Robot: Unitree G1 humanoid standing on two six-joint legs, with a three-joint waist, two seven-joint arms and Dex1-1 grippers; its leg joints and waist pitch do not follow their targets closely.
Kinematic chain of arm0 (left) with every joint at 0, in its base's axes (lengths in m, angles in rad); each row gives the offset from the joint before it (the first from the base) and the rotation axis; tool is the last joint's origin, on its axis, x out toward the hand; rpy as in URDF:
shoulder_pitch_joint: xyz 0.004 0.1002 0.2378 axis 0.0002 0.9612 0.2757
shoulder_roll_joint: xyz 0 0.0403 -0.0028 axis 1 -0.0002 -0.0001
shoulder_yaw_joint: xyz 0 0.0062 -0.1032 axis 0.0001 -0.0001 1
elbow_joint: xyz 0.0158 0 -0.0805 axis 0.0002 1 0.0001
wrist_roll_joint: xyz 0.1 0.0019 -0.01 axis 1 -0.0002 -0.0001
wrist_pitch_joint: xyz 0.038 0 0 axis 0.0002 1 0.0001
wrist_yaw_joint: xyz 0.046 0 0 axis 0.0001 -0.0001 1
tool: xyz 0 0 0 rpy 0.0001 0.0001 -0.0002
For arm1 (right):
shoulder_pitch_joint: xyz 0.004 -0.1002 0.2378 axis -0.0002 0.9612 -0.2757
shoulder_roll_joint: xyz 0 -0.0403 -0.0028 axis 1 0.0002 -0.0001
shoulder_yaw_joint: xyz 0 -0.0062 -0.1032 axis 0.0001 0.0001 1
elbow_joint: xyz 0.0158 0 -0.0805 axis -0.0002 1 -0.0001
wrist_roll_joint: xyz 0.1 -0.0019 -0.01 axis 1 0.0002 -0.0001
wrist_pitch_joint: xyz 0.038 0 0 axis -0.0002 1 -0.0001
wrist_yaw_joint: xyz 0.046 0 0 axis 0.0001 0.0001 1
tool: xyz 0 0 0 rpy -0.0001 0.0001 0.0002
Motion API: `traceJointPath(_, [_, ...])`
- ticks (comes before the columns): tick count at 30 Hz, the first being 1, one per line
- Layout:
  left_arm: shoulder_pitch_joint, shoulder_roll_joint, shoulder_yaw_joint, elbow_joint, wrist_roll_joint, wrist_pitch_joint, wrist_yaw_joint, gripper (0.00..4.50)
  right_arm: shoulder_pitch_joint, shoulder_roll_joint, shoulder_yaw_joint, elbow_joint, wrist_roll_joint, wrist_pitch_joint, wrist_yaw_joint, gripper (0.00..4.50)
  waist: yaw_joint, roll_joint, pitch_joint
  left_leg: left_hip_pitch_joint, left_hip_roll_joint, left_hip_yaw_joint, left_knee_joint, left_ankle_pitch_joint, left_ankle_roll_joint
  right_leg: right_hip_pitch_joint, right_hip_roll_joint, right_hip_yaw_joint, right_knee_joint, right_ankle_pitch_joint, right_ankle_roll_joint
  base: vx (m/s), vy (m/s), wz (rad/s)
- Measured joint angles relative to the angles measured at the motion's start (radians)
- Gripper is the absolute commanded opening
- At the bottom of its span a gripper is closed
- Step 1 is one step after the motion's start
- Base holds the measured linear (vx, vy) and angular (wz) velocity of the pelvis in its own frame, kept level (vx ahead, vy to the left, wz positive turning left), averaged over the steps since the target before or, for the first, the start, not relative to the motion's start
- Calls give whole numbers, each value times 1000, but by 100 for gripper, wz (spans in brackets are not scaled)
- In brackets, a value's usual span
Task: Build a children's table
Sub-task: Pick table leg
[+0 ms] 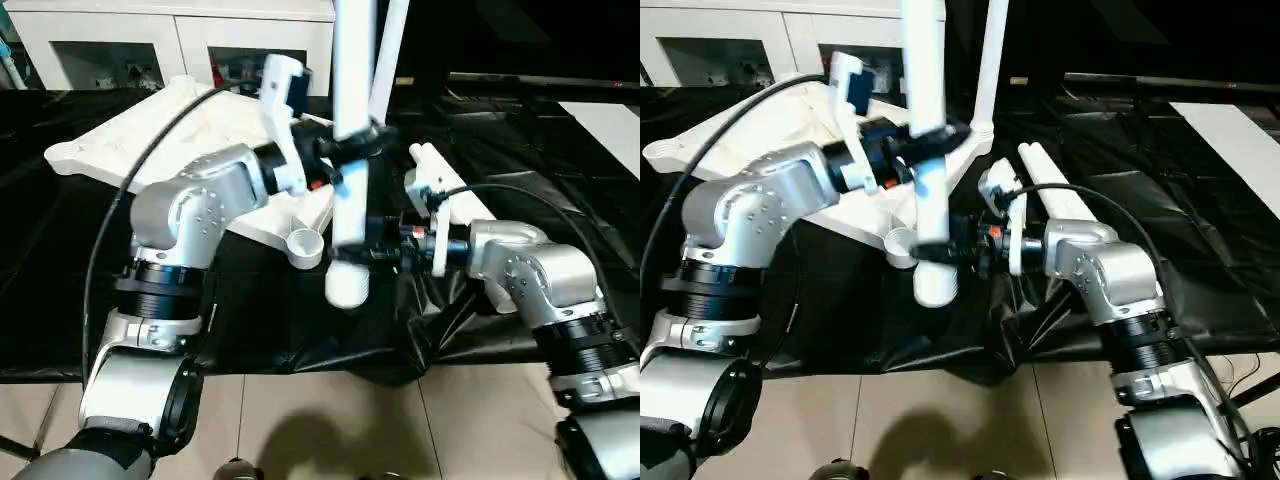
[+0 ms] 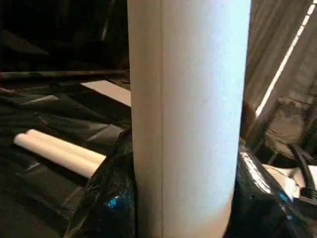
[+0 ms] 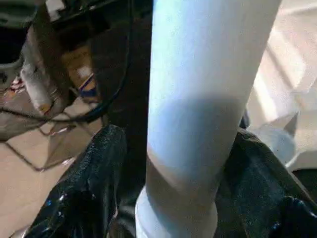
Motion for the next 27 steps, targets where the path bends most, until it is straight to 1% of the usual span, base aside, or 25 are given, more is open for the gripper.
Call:
traceJointPath(6, [0,3,-1,-2,-3,0,-24,178,0,2,7,3,-1,11,11,306,-1,-1,0,0,0,0,0,0,0,0,0,0,0,0,0,0,0,0])
traceJointPath(16, [0,6,-1,-8,-5,0,-46,177,-16,31,10,39,-3,12,15,306,1,-1,0,0,0,0,0,0,0,0,0,0,0,0,0,0,0,0])
traceJointPath(23, [0,3,-1,-34,-32,1,-74,177,-17,41,13,46,-6,11,16,306,0,-1,0,0,0,0,0,0,0,0,0,0,1,0,0,0,0,0])
traceJointPath(27, [0,5,-2,-34,-33,1,-78,177,-17,41,14,51,-12,11,16,306,0,-1,0,0,0,0,0,0,0,0,0,0,1,0,0,0,0,0])
